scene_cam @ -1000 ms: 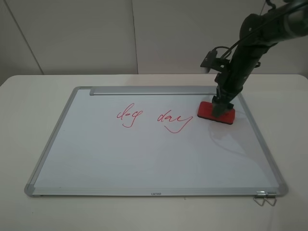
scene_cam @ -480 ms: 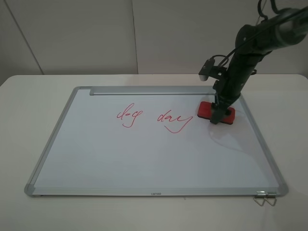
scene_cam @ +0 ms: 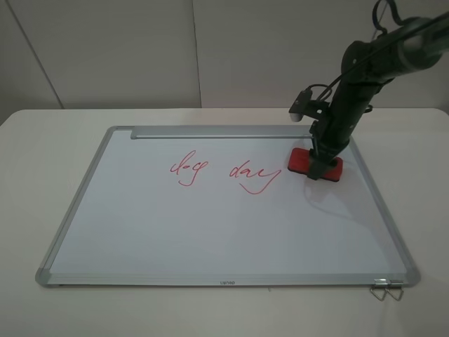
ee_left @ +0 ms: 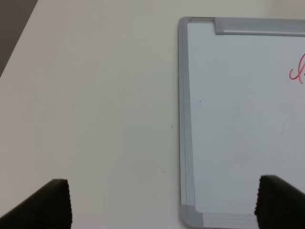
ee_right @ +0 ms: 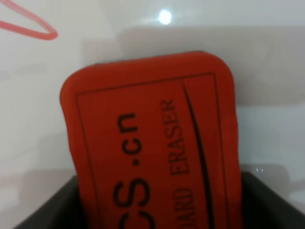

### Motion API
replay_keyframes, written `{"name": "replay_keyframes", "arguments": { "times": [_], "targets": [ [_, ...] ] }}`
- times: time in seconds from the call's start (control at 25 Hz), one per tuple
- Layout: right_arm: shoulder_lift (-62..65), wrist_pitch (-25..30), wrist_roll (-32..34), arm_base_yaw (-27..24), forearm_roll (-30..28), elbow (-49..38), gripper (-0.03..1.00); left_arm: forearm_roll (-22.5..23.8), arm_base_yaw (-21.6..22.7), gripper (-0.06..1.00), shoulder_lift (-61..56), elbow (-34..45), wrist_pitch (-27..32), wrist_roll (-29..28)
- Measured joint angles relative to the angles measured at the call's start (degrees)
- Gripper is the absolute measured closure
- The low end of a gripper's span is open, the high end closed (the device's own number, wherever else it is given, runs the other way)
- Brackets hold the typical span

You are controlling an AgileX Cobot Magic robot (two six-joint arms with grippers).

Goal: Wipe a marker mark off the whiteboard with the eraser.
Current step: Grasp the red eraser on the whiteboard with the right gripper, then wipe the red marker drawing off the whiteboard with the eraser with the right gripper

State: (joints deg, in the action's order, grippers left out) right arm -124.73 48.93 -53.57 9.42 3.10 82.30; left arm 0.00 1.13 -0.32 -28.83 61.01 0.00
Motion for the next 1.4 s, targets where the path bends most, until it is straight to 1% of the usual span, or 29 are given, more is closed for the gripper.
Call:
{"name": "replay_keyframes", "arguments": {
  "times": [0.72, 0.8, 0.88, 0.96, 1.12, 1.24, 1.4],
  "targets": [
    [0.8, 0.1, 0.0, 0.0, -1.2, 0.0, 0.45, 0.0, 0.0, 0.17, 0.0, 0.0, 0.0, 0.0],
    [2.4, 0.9, 0.0, 0.0, -0.3, 0.1, 0.45, 0.0, 0.0, 0.17, 0.0, 0.0, 0.0, 0.0],
    [4.7, 2.6, 0.7, 0.0, 2.0, 0.6, 0.45, 0.0, 0.0, 0.17, 0.0, 0.0, 0.0, 0.0],
    [6.2, 3.7, 3.4, 0.2, 4.4, 1.0, 0.45, 0.0, 0.0, 0.17, 0.0, 0.0, 0.0, 0.0],
    [7.2, 4.3, 13.0, 3.1, 5.6, 1.0, 0.45, 0.0, 0.0, 0.17, 0.0, 0.0, 0.0, 0.0],
    [7.2, 3.4, 20.5, 6.6, 5.2, 1.0, 0.45, 0.0, 0.0, 0.17, 0.0, 0.0, 0.0, 0.0],
    [7.2, 1.4, 32.7, 12.2, 2.1, 2.3, 0.45, 0.0, 0.0, 0.17, 0.0, 0.0, 0.0, 0.0]
  ]
}}
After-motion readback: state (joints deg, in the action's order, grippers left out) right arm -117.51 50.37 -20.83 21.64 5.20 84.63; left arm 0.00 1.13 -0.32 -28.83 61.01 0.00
